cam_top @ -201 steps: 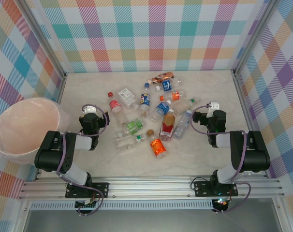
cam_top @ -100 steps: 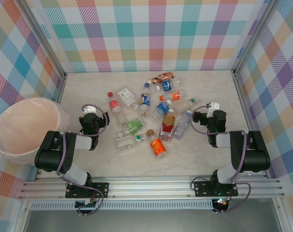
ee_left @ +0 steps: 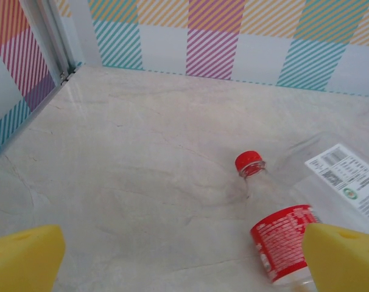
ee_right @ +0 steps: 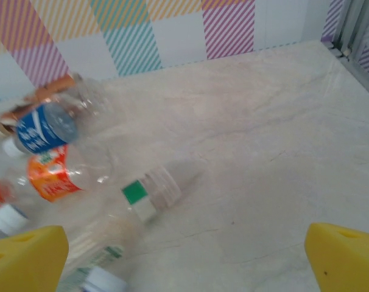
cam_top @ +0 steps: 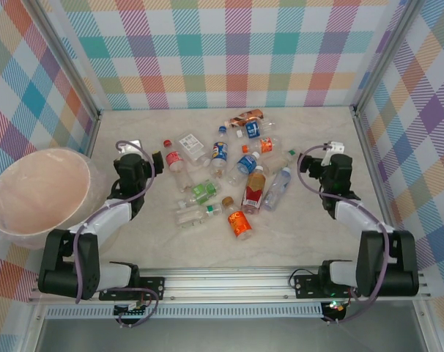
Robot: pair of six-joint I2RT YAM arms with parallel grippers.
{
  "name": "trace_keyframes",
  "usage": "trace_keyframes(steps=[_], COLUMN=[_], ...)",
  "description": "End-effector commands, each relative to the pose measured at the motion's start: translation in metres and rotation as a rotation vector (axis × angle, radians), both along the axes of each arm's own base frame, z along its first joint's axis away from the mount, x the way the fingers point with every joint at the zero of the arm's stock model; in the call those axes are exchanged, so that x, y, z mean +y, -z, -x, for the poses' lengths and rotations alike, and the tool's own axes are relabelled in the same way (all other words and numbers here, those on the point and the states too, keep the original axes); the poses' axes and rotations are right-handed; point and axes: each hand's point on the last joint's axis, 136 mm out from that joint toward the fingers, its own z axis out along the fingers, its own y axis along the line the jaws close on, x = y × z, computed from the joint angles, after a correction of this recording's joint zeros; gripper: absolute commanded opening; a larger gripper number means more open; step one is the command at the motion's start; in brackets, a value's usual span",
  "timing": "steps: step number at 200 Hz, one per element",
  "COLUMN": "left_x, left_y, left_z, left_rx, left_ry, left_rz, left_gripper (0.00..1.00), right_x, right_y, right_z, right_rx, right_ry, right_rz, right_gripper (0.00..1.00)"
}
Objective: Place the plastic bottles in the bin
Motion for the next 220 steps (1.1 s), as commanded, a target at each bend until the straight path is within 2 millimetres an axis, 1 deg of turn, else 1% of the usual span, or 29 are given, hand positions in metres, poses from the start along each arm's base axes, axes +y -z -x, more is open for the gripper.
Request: trace_keyframes(steps=[1,16,34,44,61,79,95,122,135,150,169,184,211,220], left_x=[-0.003,-0.014,-0.039,-0.049,-0.057,-0.069,-0.072,-0.073,-0.08,-0.085,-0.085,-0.084,-0.085,-0.085], left_y=[0.007,0.009,0.014,0.017,0.021,0.024,0.024,0.026,0.026,0.025,0.029,0.032,0.034,0.034], left_z=[0.011,0.013,0.016,0.019,0.023,0.026,0.027,0.028,0.027,0.026,0.026,0.027,0.028,0.029], left_rx=[0.111,0.142,0.207,0.242,0.282,0.305,0.309,0.343,0.347,0.344,0.357,0.37,0.378,0.382], left_ry=[-0.059,-0.074,-0.017,-0.012,-0.034,-0.01,-0.022,-0.051,-0.018,0.013,0.005,-0.001,0.004,0.007], left_rz=[0.055,0.15,0.265,0.297,0.353,0.42,0.465,0.502,0.518,0.532,0.529,0.526,0.525,0.525], left_gripper=[1.0,1.0,1.0,1.0,1.0,1.0,1.0,1.0,1.0,1.0,1.0,1.0,1.0,1.0], right_x=[0.017,0.034,0.059,0.068,0.079,0.099,0.113,0.112,0.114,0.121,0.124,0.128,0.139,0.139], right_y=[0.024,0.037,0.05,0.056,0.065,0.07,0.07,0.081,0.088,0.092,0.101,0.108,0.116,0.12], right_z=[0.028,0.046,0.069,0.081,0.099,0.11,0.113,0.111,0.109,0.106,0.106,0.105,0.102,0.103], right_rx=[0.216,0.344,0.492,0.553,0.627,0.685,0.723,0.734,0.751,0.77,0.797,0.813,0.831,0.841], right_ry=[0.03,0.03,-0.009,-0.008,0.005,-0.04,-0.076,0.035,0.059,0.048,0.066,0.073,0.035,0.038], right_rz=[-0.252,-0.408,-0.546,-0.572,-0.585,-0.599,-0.593,-0.511,-0.506,-0.483,-0.447,-0.453,-0.446,-0.437], right_gripper=[1.0,1.0,1.0,1.0,1.0,1.0,1.0,1.0,0.96,0.94,0.94,0.91,0.85,0.84])
